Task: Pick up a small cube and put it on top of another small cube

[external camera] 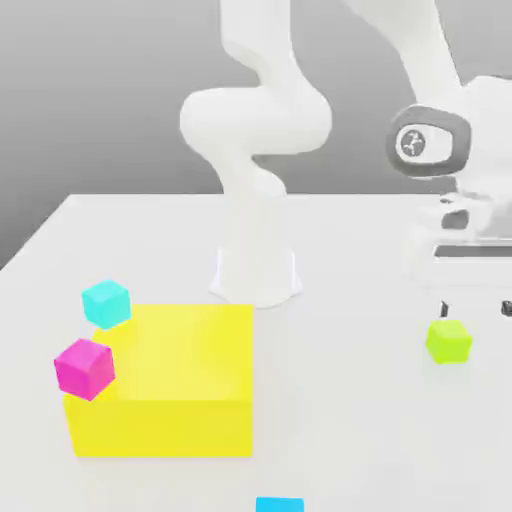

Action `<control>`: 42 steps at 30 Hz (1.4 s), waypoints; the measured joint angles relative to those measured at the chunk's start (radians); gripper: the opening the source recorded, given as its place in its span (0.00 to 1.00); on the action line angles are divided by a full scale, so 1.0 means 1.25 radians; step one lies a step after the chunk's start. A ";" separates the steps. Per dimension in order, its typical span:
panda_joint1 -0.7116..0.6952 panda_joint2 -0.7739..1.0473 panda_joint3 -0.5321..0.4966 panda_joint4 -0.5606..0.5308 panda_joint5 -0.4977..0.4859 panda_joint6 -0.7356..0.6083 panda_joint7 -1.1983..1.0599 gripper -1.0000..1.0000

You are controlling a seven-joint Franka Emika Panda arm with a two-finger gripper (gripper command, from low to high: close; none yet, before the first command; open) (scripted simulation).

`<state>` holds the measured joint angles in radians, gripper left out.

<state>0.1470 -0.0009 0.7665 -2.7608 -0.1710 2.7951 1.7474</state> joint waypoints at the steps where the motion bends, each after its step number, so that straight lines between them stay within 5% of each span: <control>1: 0.029 0.023 0.009 -0.016 0.011 0.018 0.020 0.50; 8: 0.109 0.133 -0.107 -0.003 -0.159 0.083 0.179 0.50; 16: 0.291 0.251 -0.343 0.035 -0.398 0.152 0.359 0.50; 17: 0.311 0.262 -0.368 0.038 -0.418 0.160 0.374 0.00; 23: 0.322 0.268 -0.381 0.040 -0.429 0.166 0.383 0.00; 36: 0.096 0.094 -0.073 -0.016 -0.067 0.067 0.111 0.00; 42: -0.035 0.026 -0.111 -0.005 0.029 -0.014 0.059 0.00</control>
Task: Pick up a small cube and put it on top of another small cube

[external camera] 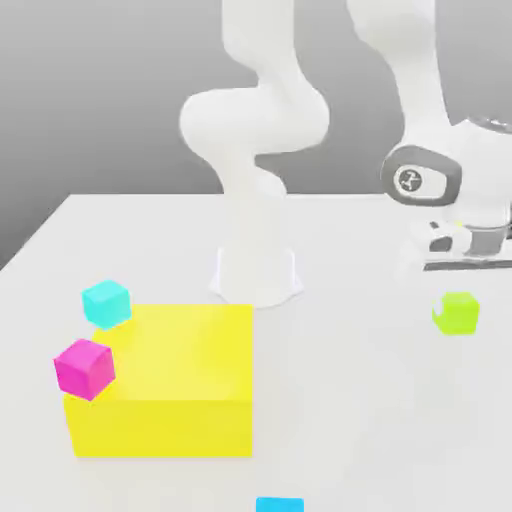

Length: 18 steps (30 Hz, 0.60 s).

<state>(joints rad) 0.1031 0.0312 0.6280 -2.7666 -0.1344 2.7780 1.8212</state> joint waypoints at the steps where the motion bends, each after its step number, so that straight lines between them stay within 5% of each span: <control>1: -0.038 -0.009 -0.019 0.010 0.002 -0.020 0.006 0.00; 18: -0.535 -0.165 -0.387 0.175 0.125 -0.323 0.049 0.00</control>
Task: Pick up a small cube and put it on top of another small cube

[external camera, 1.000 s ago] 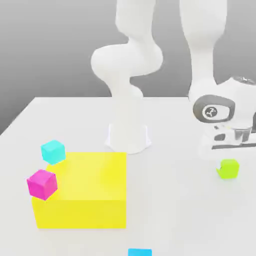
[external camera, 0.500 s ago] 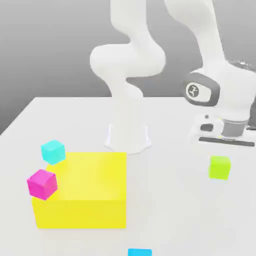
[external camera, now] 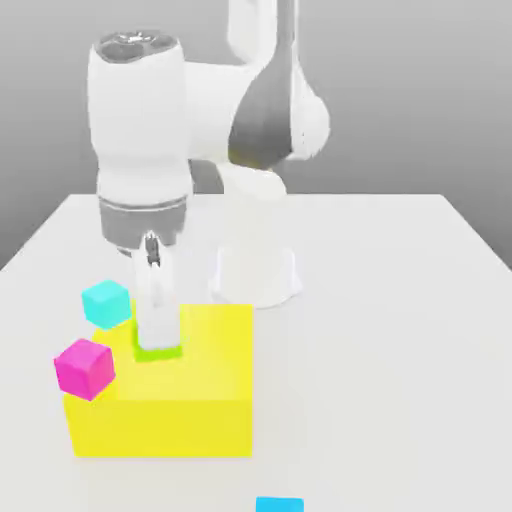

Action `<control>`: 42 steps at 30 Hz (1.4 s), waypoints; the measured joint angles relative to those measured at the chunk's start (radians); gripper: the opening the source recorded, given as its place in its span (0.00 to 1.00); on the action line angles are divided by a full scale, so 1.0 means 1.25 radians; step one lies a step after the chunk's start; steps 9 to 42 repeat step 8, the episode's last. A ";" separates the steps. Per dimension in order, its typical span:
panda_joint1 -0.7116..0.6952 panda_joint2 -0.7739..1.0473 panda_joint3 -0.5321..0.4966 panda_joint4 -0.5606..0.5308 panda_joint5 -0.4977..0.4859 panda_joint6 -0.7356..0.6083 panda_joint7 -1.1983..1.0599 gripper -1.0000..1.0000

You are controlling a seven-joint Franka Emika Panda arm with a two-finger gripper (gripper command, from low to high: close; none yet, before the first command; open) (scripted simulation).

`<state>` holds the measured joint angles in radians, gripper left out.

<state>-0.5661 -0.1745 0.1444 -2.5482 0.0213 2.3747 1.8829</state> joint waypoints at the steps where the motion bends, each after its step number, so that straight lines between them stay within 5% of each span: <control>1: -0.014 0.014 -0.013 0.000 0.001 0.015 0.004 0.00; 3: -0.026 0.056 -0.022 -0.012 -0.003 0.069 0.010 0.00; 4: -0.028 0.079 -0.025 -0.019 -0.006 0.099 0.013 1.00; 42: -0.028 0.079 -0.025 -0.019 -0.006 0.099 0.013 1.00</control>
